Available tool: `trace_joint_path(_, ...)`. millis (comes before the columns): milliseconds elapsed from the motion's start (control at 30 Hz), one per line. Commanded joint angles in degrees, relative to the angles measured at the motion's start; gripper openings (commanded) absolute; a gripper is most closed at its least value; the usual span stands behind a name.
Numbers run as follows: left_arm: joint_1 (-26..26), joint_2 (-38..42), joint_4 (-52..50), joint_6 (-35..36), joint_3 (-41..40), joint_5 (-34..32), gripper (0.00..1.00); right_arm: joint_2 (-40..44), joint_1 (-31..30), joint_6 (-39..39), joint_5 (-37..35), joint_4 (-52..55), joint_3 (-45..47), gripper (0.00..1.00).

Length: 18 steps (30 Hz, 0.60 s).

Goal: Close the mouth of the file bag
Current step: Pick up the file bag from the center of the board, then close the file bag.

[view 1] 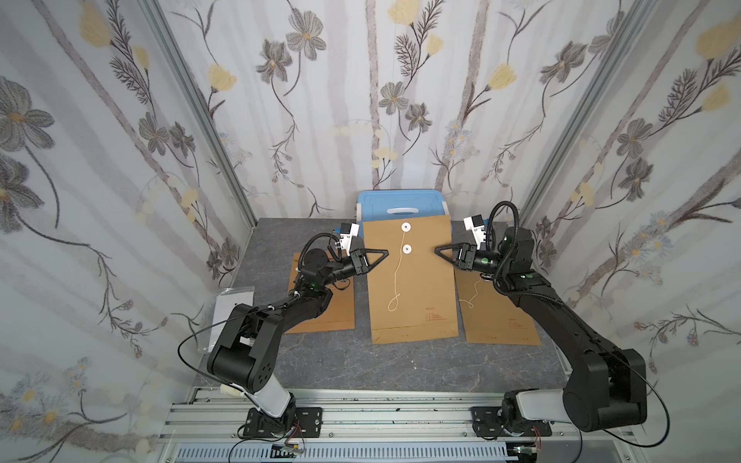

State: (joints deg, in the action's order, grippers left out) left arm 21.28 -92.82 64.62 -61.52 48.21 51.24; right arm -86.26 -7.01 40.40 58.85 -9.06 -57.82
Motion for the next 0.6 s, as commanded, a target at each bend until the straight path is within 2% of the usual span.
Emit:
trace_joint_path(0,-0.10,0.71,-1.30,2.03,0.74,0.29,0.00,1.92,0.70,-5.19,-4.94,6.37,-0.63,0.60)
trace_joint_path(67,-0.10,0.87,-2.19,2.54,0.90,0.25,0.00,3.73,1.19,-6.38,-8.62,9.68,-0.67,0.61)
trace_joint_path(167,0.10,0.69,-2.22,2.47,0.95,-0.20,0.00,7.91,1.29,-9.94,-18.96,19.05,-1.58,0.60)
trace_joint_path(267,0.47,0.44,-2.19,2.37,1.25,-0.83,0.00,13.46,1.04,-10.23,-24.17,22.09,-0.93,0.60)
trace_joint_path(400,1.52,0.27,-4.32,3.90,2.44,-0.95,0.00,19.03,-1.38,-10.11,-26.67,23.48,-0.61,0.66)
trace_joint_path(567,2.43,-1.13,-4.44,4.12,3.38,-1.05,0.00,16.54,-7.75,-10.30,-25.70,23.45,-3.18,0.66)
